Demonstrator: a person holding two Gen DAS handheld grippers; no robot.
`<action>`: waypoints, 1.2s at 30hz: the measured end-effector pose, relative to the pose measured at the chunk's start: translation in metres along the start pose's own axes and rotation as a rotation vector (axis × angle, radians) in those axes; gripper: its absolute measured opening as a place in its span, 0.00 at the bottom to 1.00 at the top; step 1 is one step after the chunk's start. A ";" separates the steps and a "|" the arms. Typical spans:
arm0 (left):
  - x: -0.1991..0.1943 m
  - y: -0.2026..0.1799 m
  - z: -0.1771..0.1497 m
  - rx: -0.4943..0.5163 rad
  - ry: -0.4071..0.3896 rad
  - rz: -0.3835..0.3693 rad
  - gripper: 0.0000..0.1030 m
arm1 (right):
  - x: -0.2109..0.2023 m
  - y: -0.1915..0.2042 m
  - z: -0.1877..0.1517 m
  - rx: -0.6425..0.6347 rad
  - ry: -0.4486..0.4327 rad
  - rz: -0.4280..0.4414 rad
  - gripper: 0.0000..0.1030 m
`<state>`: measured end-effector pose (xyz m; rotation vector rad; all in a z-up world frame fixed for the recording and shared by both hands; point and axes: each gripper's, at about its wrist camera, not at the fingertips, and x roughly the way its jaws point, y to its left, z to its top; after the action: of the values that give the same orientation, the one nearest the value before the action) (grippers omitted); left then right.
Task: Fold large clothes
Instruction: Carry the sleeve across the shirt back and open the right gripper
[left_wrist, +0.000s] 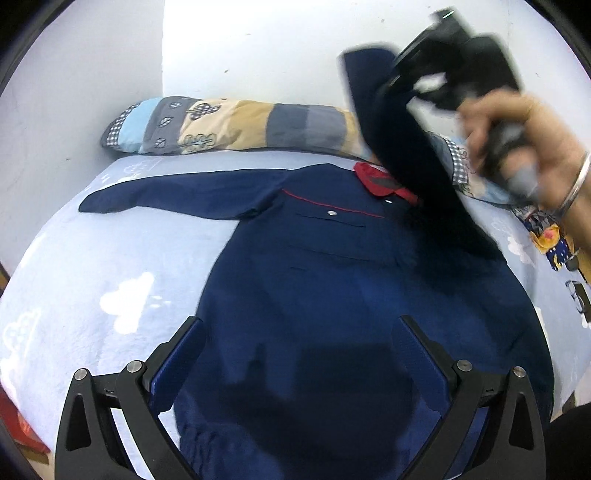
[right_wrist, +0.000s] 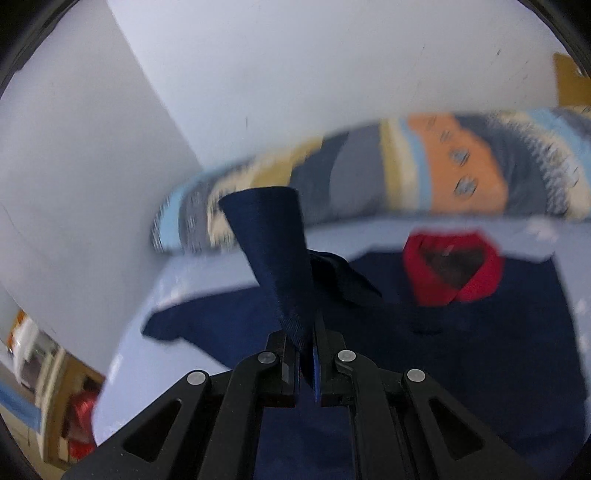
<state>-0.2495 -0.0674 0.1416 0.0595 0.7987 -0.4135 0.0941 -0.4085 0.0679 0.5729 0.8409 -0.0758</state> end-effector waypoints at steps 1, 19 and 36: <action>0.001 0.002 -0.001 -0.007 0.004 0.002 0.99 | 0.012 0.004 -0.010 -0.003 0.019 0.000 0.06; 0.012 0.024 0.010 -0.092 0.046 -0.009 0.99 | 0.084 0.031 -0.116 -0.184 0.313 0.040 0.58; 0.010 0.110 0.018 -0.292 0.037 0.231 0.99 | 0.018 0.060 -0.195 -0.301 0.415 0.088 0.61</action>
<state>-0.1886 0.0261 0.1360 -0.1126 0.8706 -0.0748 -0.0094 -0.2555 -0.0204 0.3432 1.2029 0.2550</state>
